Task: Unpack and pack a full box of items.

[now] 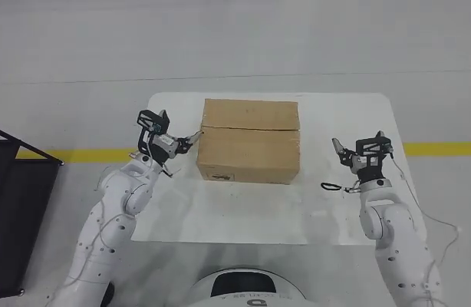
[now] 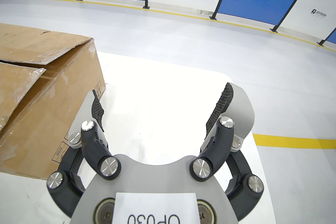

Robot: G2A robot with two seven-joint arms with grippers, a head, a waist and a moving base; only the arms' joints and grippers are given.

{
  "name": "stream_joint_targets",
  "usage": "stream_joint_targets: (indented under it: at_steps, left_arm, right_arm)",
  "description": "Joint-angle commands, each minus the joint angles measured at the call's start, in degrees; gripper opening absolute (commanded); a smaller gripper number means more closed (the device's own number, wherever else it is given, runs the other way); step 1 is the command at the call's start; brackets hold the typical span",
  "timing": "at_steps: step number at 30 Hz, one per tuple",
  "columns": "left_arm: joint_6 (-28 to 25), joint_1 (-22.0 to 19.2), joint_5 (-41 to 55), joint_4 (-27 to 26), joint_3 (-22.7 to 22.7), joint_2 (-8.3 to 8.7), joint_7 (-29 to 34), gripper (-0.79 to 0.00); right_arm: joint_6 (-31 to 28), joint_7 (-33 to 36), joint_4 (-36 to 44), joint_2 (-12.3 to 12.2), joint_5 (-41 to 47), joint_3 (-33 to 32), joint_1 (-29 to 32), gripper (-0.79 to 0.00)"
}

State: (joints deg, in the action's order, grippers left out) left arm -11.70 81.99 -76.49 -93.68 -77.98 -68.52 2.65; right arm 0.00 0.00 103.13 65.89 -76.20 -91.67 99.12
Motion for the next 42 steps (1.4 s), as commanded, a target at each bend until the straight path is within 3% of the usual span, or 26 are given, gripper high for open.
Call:
stream_joint_targets:
  at_steps: [1,6,12,20,33,42]
  left_arm:
    - [5.9,0.3,-3.1,0.3,-0.5,-0.06,0.9,0.0]
    - [10.0,-1.8,-7.4,1.8,1.2,-0.41,4.3,0.0]
    - [9.2,-6.1,-8.9,5.0,5.7,-1.24,6.9,0.0]
    - [8.2,-9.6,-10.5,9.3,7.5,-1.73,8.6,0.0]
    - [5.8,-10.0,-13.7,9.9,8.6,-1.89,4.9,0.0]
    - [1.7,-9.1,-12.8,6.9,7.5,-1.64,2.7,0.0]
  right_arm:
    - [0.0,0.0,0.0,0.0,0.0,0.0,0.0,0.0]
    - [0.0,0.0,0.0,0.0,0.0,0.0,0.0,0.0]
    - [0.0,0.0,0.0,0.0,0.0,0.0,0.0,0.0]
    - [0.0,0.0,0.0,0.0,0.0,0.0,0.0,0.0]
    - [0.0,0.0,0.0,0.0,0.0,0.0,0.0,0.0]
    - [0.0,0.0,0.0,0.0,0.0,0.0,0.0,0.0]
